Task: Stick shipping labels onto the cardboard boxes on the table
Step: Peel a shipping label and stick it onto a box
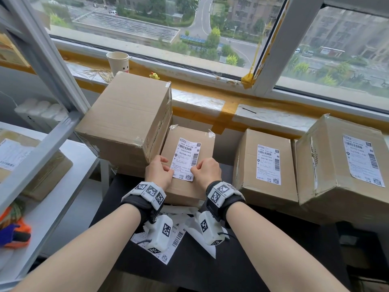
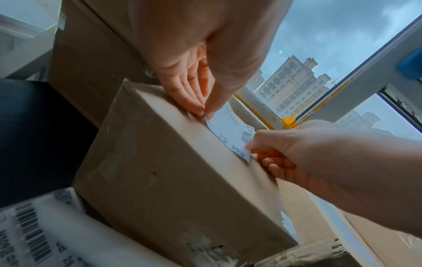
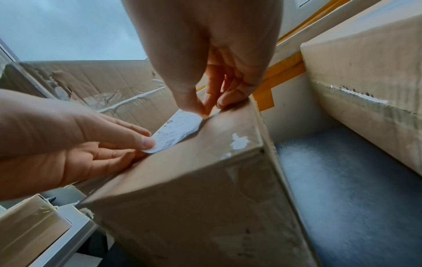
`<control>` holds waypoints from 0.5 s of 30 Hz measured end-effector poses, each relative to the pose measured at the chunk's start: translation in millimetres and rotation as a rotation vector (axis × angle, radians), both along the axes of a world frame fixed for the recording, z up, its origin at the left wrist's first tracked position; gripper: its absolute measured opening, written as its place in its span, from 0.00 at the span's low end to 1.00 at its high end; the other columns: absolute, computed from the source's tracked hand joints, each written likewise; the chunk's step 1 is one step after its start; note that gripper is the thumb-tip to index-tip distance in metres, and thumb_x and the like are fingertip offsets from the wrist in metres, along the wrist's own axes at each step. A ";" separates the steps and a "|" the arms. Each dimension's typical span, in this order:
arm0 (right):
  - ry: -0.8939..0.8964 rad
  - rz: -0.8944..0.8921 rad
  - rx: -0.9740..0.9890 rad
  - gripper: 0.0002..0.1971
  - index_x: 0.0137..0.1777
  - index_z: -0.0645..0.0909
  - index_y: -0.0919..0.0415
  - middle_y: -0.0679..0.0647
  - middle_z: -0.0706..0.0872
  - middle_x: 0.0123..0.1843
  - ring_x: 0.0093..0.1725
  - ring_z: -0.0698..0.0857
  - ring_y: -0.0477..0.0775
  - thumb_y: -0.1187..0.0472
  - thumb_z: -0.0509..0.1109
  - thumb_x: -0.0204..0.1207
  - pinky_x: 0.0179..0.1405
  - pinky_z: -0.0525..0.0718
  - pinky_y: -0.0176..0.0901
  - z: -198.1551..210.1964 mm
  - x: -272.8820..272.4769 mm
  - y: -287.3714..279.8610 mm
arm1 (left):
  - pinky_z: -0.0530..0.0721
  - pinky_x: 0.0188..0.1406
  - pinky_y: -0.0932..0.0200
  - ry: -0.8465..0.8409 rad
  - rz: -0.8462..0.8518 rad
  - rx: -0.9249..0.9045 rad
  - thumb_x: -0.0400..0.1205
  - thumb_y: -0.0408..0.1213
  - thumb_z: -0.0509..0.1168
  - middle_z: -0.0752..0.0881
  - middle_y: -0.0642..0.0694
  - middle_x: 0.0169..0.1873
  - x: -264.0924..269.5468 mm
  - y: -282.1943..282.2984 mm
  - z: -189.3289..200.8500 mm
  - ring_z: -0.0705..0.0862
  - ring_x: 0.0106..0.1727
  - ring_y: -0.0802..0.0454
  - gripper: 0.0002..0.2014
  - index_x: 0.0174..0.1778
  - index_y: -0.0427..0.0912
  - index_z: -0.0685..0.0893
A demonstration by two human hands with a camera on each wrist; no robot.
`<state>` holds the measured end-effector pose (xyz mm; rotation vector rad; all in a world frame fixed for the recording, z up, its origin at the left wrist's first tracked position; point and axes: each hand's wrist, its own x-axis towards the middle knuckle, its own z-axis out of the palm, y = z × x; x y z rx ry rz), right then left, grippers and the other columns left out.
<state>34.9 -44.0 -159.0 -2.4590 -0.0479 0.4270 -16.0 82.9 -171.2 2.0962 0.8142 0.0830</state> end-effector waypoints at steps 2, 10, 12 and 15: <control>-0.008 0.010 -0.016 0.10 0.33 0.83 0.65 0.60 0.88 0.40 0.38 0.83 0.58 0.61 0.69 0.74 0.34 0.75 0.42 -0.8 0.5 0.5 | 0.80 0.52 0.55 0.014 -0.011 0.015 0.74 0.31 0.70 0.79 0.55 0.30 0.2 -0.6 0.6 0.84 0.47 0.47 0.13 0.54 0.40 0.79; -0.034 0.042 -0.063 0.10 0.32 0.81 0.64 0.62 0.86 0.44 0.39 0.82 0.61 0.60 0.67 0.73 0.35 0.74 0.42 -8.4 4.8 2.3 | 0.81 0.53 0.52 0.043 -0.056 0.073 0.74 0.32 0.70 0.87 0.45 0.41 0.7 -3.5 6.1 0.85 0.50 0.44 0.13 0.54 0.40 0.79; -0.045 0.049 -0.077 0.09 0.35 0.83 0.64 0.63 0.86 0.45 0.43 0.84 0.62 0.60 0.67 0.73 0.37 0.75 0.42 -10.1 5.4 2.6 | 0.80 0.54 0.53 0.043 -0.075 0.108 0.74 0.32 0.71 0.86 0.43 0.48 0.5 -4.6 6.8 0.84 0.53 0.44 0.14 0.55 0.39 0.79; -0.058 0.074 -0.098 0.09 0.34 0.81 0.63 0.63 0.86 0.47 0.44 0.84 0.62 0.60 0.67 0.74 0.38 0.77 0.44 -12.3 6.5 1.9 | 0.78 0.55 0.53 0.041 -0.123 0.175 0.74 0.35 0.72 0.81 0.42 0.58 -1.1 -4.4 9.2 0.82 0.57 0.43 0.15 0.55 0.39 0.79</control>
